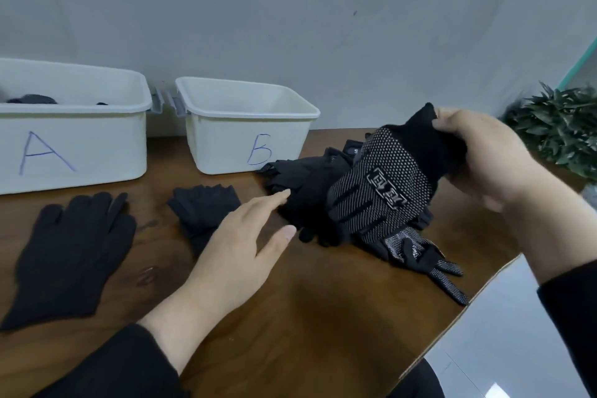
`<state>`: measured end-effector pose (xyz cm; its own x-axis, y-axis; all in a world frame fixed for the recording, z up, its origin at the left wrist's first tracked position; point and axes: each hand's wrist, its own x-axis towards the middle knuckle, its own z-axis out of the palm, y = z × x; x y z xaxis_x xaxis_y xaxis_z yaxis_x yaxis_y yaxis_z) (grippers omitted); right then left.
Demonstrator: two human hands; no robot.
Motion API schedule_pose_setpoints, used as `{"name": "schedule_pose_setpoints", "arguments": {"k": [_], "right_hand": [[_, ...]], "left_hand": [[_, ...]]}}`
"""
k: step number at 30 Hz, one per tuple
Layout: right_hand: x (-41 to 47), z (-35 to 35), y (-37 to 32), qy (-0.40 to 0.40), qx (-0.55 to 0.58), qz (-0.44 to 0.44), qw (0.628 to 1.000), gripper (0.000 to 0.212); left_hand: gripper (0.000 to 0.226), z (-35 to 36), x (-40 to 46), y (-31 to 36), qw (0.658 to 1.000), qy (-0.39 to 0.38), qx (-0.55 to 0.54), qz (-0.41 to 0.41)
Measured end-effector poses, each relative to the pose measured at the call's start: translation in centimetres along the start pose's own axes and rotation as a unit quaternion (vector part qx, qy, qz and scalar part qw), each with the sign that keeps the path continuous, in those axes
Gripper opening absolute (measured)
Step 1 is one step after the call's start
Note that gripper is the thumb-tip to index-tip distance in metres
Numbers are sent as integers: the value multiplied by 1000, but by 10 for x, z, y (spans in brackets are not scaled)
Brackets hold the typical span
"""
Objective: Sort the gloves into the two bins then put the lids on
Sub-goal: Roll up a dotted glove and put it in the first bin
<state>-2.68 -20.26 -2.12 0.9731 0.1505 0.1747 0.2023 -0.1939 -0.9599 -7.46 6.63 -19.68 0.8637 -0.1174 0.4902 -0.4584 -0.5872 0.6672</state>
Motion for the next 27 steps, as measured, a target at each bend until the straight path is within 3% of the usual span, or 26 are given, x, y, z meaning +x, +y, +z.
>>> {"name": "schedule_pose_setpoints", "arguments": {"k": [3,7,11,16,19,22,24,27], "right_hand": [[-5,28,-8,-89,-11,8,996,21],[-6,66,-9,-161,-34,18,986,33],[4,91,-3,-196,-134,-14,971,19],[11,128,-4,-218,-142,-87,962,12],[18,148,-4,-213,-168,-149,951,18],[20,170,-11,-225,-169,-182,942,29],[22,185,-17,-233,-171,-181,940,30],[30,201,-23,-224,-177,-167,944,25]], "left_hand": [[65,-1,-3,9,971,-43,-231,-54],[44,-10,-12,12,869,-75,-466,-150],[17,-29,-22,12,807,-17,-549,-215],[18,-67,-36,0,814,69,-531,-226],[20,-100,-43,-10,856,136,-452,-210],[21,-141,-58,-37,949,191,-179,-177],[18,-170,-75,-60,976,141,33,-165],[30,-194,-98,-93,963,-41,217,-154]]}}
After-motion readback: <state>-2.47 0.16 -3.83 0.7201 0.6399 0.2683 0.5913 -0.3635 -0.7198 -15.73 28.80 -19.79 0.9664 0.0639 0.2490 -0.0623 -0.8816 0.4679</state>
